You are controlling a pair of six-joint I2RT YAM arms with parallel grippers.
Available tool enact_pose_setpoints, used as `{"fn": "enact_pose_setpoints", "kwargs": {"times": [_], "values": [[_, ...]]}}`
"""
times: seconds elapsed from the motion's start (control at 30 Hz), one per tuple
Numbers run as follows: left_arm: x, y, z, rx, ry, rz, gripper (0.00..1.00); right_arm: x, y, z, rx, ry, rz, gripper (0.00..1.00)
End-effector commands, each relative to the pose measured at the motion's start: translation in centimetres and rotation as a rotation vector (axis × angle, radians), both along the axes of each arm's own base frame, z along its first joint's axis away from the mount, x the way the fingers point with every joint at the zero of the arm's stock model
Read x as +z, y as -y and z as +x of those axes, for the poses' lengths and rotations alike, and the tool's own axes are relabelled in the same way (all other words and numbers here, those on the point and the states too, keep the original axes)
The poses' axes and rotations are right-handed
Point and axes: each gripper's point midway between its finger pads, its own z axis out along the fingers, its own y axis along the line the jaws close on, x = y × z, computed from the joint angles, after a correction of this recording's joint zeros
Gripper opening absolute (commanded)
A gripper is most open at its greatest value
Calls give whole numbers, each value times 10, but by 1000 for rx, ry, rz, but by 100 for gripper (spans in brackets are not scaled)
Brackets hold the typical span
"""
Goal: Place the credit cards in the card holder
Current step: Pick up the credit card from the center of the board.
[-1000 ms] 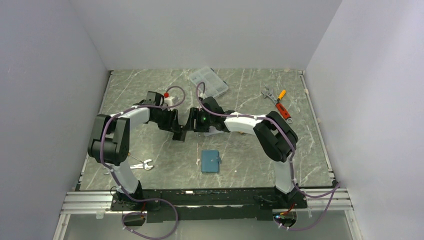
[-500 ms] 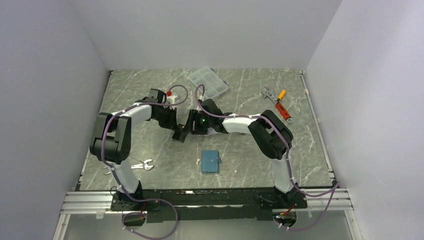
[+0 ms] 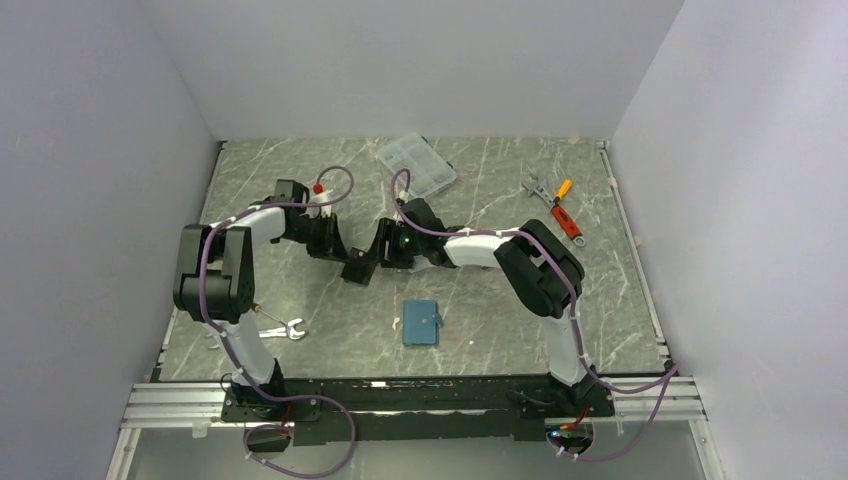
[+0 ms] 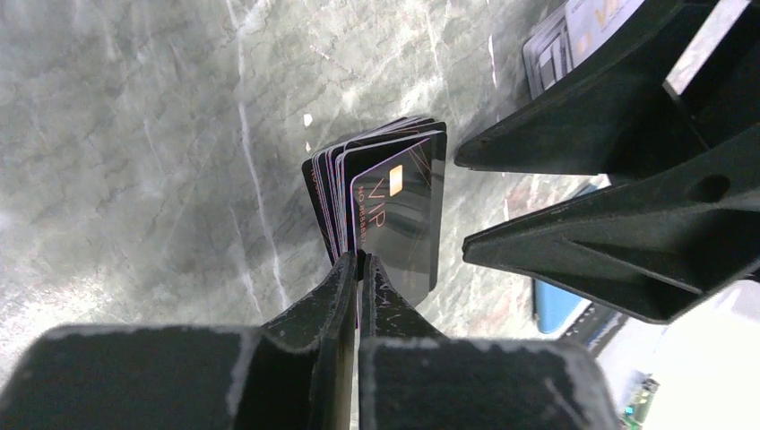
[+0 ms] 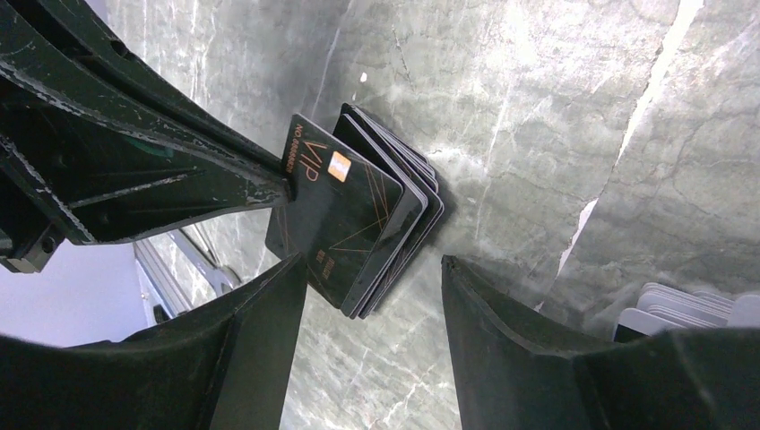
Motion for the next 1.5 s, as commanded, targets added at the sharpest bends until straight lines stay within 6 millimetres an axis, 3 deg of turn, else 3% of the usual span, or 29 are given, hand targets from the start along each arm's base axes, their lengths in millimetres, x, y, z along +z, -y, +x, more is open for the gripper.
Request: {"fn": "enact_pose_setpoints", "kwargs": {"times": [0.0,0.2,0.43,0.7,0.97,1.3,1.47], "values": [[7,6,-5,13,-43,-114,0,-12,2,-3,-5,-26,-6,60],[15,1,-3,32,-41,-189,0,-10,4,-5,-4,-26,3,60],[34,-11,0,67,-5,-276,0,18,7,-3,-1,21,49,61],[38,-10,-3,70,1,-318,0,48,5,-9,21,60,159,61],[66,2,-10,3,43,-476,0,95,0,-23,143,76,452,61],[107,12,-19,-62,80,-618,0,107,2,-31,193,117,485,63],[121,14,-22,-76,99,-639,0,123,-4,-34,223,122,548,63]]}}
